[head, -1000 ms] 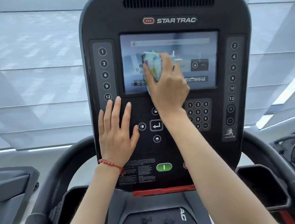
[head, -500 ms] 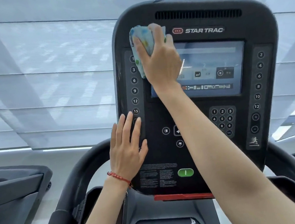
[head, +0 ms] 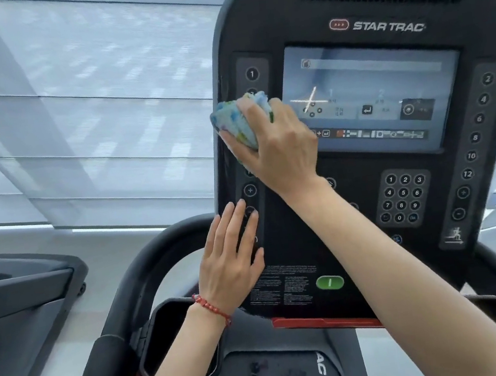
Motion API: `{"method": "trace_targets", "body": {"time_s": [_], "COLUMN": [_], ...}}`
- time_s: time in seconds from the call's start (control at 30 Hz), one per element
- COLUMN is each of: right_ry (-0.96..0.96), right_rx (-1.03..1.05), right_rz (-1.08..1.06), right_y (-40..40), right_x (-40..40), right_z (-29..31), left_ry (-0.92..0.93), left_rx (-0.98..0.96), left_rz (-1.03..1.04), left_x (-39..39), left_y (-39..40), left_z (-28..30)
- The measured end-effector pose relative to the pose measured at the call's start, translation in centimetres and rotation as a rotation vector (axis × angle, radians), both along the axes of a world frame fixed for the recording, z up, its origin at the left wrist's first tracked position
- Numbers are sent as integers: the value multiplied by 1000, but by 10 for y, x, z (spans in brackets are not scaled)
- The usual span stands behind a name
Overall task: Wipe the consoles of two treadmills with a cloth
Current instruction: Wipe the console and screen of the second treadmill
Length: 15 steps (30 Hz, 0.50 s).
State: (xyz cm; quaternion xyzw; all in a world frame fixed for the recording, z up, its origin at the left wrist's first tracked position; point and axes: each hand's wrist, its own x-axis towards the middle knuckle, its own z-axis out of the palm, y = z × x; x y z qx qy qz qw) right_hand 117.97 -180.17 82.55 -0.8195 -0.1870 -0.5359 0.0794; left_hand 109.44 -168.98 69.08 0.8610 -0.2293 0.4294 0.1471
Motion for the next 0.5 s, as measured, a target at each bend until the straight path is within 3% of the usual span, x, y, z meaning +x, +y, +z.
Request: {"method": "trace_targets", "body": {"time_s": [0.13,0.3,0.5], "right_ry": [-30,-42,-52], "right_rx": [-128,-79,-58], "right_rz": [-2,-13,-16], "right_y": [-10,-14,-11], "right_x": [15,45,26], "right_z": [31,79,49], "left_ry": [24,40,35], "left_rx": [-5,-10,-16], "left_rz": [-3,-10,1], "left_x": [-4,-8,-9], "left_y": [2,1,-1], "left_z": [-6,-9,-7]}}
